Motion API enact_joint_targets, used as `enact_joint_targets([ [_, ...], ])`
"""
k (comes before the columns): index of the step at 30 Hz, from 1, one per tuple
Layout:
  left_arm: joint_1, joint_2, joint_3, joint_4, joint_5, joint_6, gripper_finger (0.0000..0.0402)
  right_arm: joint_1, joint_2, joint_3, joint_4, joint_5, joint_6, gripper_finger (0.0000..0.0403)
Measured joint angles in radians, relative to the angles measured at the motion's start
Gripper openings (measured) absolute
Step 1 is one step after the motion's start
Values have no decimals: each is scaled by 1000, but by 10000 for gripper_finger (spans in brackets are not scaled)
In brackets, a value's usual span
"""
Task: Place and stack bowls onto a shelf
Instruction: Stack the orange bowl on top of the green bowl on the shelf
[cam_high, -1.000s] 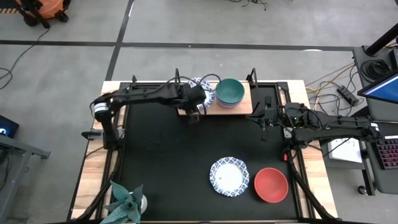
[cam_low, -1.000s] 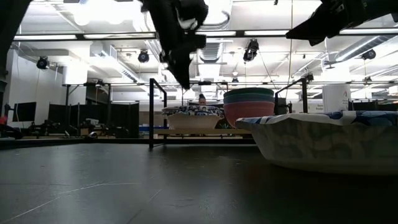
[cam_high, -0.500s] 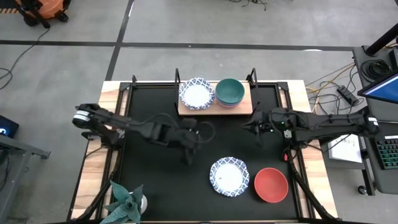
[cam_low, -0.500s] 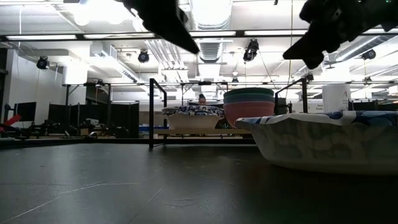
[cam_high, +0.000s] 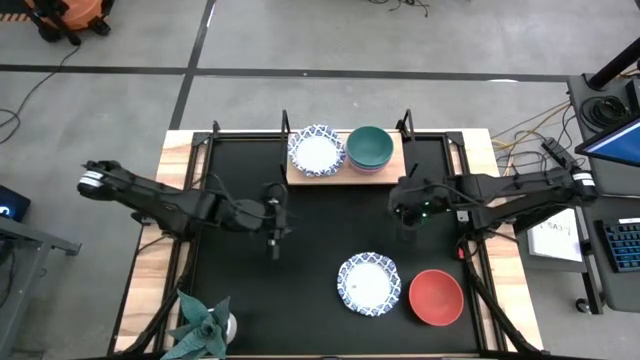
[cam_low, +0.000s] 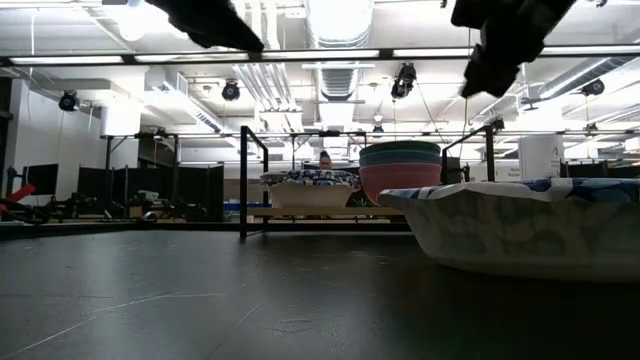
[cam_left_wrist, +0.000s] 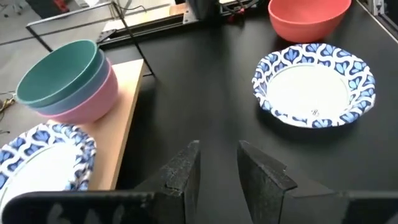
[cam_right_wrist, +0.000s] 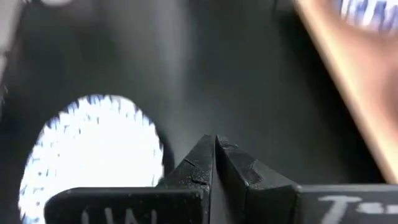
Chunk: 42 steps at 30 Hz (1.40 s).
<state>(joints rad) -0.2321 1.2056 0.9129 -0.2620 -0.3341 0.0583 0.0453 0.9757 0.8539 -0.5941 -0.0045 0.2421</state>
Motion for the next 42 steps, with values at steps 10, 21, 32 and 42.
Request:
enact_joint_targets([
  [10,1,-89,-73,-1,-11,-37,88,110,232,291,-558,-71,47,15],
  [21,0,-65,-73,-3,-8,-41,88,321,345,316,-652,-171,134,124],
  [32,0,-64,-73,-10,-8,-41,88,500,381,196,-580,-179,345,116],
  [42,0,-62,-73,-9,-7,-41,88,518,379,52,-470,-179,360,87],
])
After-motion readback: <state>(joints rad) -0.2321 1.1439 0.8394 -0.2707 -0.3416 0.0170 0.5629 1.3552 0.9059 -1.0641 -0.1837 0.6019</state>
